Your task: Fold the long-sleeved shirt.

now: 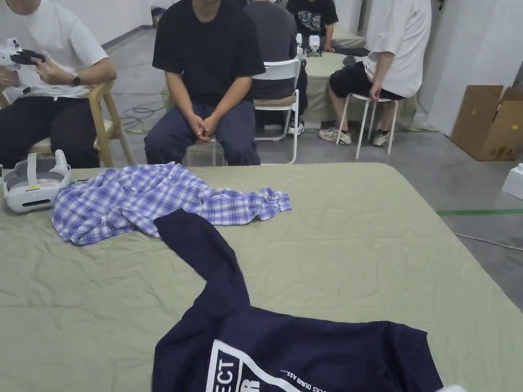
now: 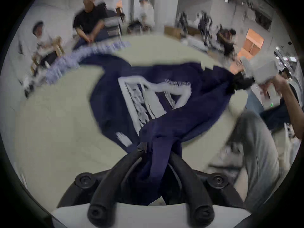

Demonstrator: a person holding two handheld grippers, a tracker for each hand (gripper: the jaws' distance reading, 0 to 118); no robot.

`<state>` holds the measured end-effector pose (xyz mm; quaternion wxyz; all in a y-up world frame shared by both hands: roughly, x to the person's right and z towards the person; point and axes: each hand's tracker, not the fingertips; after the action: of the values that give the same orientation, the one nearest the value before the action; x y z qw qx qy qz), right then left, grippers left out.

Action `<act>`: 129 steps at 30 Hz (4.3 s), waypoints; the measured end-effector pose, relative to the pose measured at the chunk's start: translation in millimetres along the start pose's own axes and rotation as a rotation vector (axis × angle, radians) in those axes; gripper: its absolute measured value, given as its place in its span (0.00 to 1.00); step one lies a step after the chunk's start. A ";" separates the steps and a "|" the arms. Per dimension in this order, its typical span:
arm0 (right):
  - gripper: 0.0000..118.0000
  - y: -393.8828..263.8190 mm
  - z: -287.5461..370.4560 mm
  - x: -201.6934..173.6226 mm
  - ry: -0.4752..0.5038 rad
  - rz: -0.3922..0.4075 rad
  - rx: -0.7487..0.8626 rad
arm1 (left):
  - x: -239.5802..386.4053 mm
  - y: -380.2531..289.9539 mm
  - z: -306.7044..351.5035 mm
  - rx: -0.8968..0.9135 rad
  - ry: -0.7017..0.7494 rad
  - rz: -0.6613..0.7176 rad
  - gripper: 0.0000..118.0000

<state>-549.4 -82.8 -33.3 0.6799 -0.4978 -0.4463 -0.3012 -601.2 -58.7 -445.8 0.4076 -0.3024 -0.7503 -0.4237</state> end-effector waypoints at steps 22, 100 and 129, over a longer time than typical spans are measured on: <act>0.01 -7.1 91.0 10.8 -0.056 -0.221 0.282 | -41.0 34.9 66.0 0.251 0.092 0.149 0.03; 0.08 446.2 500.3 115.8 -0.407 -0.217 1.017 | -138.2 496.7 421.0 0.925 0.580 0.113 0.05; 0.08 403.9 189.7 132.8 -0.225 -0.367 0.663 | -201.2 398.0 169.4 0.597 0.492 0.226 0.05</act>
<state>-206.9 231.7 -57.6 0.6855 -0.1931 -0.6727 -0.2004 -245.7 251.2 -517.8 0.6889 -0.1412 -0.6825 -0.1993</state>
